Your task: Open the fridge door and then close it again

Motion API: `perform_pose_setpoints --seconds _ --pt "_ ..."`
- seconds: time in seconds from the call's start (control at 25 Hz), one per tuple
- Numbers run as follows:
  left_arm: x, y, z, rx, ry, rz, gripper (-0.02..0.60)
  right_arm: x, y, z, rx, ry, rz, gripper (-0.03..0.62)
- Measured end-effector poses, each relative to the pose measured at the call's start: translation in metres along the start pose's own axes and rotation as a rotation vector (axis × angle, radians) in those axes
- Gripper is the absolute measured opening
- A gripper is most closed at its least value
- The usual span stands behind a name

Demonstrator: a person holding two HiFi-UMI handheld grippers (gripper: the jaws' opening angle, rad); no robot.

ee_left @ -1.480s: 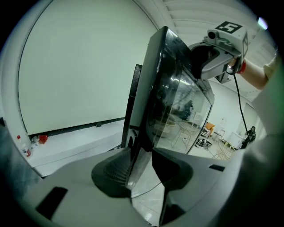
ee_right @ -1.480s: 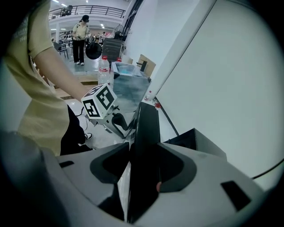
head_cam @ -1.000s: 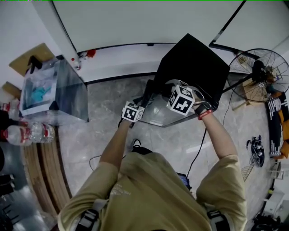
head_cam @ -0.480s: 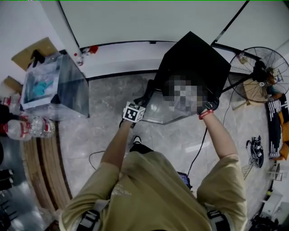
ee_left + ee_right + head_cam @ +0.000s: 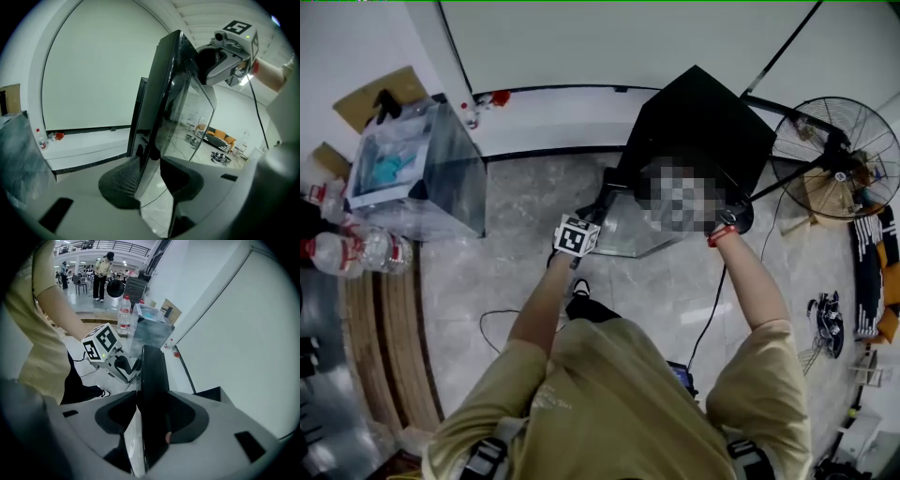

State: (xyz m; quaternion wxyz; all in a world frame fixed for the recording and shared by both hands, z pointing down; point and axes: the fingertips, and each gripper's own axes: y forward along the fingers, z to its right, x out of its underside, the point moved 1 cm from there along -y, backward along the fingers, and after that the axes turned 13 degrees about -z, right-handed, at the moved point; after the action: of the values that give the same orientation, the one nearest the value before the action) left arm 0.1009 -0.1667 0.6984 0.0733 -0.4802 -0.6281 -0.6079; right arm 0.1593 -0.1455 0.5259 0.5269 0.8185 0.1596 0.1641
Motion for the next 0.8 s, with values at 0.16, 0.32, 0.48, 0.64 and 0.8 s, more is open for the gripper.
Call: perform_pose_setpoints --seconds 0.16,0.32,0.48,0.64,0.8 --pt "0.011 -0.007 0.007 -0.015 -0.023 0.017 0.145 -0.001 -0.005 -0.012 0.017 -0.030 -0.006 0.215" --pt "0.016 -0.012 0.009 -0.047 -0.077 0.059 0.146 -0.003 -0.007 -0.016 0.037 -0.025 0.013 0.218" --pt "0.022 -0.021 0.020 -0.066 -0.087 0.052 0.146 -0.002 -0.009 -0.027 0.023 -0.040 0.010 0.218" --pt "0.034 -0.020 0.029 -0.074 -0.113 0.043 0.146 0.001 -0.014 -0.036 0.017 -0.068 0.015 0.218" --pt "0.041 -0.030 0.044 -0.082 -0.142 0.037 0.146 0.004 -0.020 -0.049 0.011 -0.102 0.016 0.218"
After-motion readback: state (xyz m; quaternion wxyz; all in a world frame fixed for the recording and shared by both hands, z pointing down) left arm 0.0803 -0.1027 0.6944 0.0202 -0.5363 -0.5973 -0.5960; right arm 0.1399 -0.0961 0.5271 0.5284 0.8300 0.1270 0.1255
